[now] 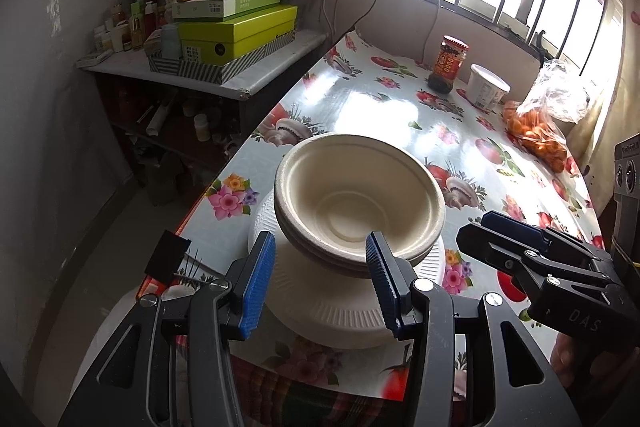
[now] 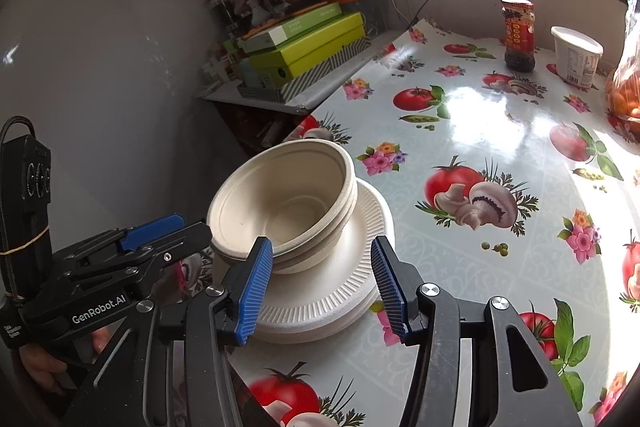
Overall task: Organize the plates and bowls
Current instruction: 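Pull the left tool back from the bowls on the plates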
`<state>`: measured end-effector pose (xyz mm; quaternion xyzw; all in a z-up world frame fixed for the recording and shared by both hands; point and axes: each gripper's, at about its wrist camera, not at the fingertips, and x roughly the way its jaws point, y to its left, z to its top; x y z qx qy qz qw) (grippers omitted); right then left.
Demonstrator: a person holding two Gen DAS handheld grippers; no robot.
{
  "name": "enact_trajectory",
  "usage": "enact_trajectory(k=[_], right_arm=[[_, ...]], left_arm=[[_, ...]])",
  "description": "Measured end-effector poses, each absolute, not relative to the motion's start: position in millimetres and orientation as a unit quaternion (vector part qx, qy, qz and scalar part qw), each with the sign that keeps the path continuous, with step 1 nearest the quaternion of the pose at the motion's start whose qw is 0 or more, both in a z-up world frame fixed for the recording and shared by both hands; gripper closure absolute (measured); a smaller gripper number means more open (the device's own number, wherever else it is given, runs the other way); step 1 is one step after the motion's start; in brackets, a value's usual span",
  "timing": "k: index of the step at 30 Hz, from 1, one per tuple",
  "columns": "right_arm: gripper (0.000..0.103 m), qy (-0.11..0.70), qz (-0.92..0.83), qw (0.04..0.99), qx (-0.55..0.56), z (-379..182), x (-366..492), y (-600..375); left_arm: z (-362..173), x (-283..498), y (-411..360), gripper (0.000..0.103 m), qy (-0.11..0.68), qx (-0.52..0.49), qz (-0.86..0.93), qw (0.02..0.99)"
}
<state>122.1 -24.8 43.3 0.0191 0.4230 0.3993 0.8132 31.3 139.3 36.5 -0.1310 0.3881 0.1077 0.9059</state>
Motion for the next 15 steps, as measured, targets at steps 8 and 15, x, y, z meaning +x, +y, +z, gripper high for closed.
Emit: enact_trajectory(k=[8, 15], right_arm=[[0.051, 0.414, 0.398, 0.819, -0.009, 37, 105, -44], [0.05, 0.419, 0.405, 0.812, -0.016, 19, 98, -63]], left_arm=[[24, 11, 120, 0.055, 0.393, -0.122, 0.112, 0.905], [1, -2, 105, 0.055, 0.405, -0.124, 0.11, 0.899]])
